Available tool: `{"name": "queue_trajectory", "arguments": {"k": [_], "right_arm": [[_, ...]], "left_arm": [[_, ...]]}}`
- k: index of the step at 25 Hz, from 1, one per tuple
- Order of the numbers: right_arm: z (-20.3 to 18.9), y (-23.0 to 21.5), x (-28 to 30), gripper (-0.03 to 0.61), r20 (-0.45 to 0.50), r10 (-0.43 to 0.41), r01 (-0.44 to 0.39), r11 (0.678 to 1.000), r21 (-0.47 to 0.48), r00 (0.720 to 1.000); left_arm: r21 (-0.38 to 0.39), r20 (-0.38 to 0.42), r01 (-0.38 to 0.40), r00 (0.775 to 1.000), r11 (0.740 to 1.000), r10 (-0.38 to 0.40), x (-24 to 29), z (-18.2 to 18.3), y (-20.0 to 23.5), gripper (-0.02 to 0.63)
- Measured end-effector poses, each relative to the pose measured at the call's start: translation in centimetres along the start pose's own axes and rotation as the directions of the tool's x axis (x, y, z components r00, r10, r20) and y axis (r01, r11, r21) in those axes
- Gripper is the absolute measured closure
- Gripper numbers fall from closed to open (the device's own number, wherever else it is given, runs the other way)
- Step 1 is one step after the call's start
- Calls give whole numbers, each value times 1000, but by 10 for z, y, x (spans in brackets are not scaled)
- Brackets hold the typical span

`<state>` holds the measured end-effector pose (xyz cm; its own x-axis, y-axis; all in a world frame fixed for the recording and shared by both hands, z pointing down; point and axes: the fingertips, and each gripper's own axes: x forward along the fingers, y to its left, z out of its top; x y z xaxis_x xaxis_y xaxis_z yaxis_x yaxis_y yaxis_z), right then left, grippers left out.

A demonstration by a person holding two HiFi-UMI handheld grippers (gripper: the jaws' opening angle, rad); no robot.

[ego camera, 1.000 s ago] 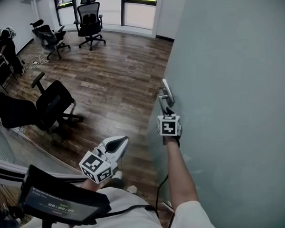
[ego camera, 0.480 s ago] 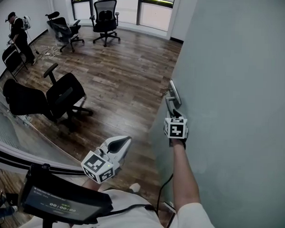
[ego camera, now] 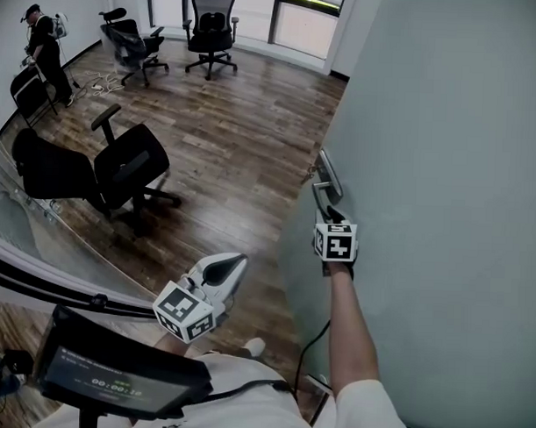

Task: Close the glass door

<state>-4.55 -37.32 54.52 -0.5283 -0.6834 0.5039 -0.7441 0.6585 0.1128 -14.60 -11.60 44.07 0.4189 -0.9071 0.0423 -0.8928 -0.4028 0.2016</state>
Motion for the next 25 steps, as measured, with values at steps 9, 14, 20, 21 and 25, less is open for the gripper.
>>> {"name": "queue_trajectory", "arguments": {"k": [9, 14, 20, 21, 25], "right_arm": [[-11, 26, 9, 474, 9, 67, -67, 997, -44, 998], [-6, 69, -5, 472, 7, 99, -98, 992, -75, 995], [5, 126, -44, 469, 15, 109, -106, 987, -121, 994], [5, 133, -46, 468, 16, 112, -109, 986, -124, 994], [3, 156, -51, 465, 19, 131, -128, 983, -134, 991]], "left_arm": [[0, 10, -26, 1000, 1000, 26, -5, -8, 5, 614], [-7, 25, -29, 999, 1000, 29, -42, -4, 9, 614], [-12, 50, -11, 999, 1000, 12, -107, 15, -1, 614], [-14, 53, -12, 998, 1000, 12, -115, 15, -1, 614], [-17, 56, -13, 998, 1000, 14, -139, 10, -1, 614]]}}
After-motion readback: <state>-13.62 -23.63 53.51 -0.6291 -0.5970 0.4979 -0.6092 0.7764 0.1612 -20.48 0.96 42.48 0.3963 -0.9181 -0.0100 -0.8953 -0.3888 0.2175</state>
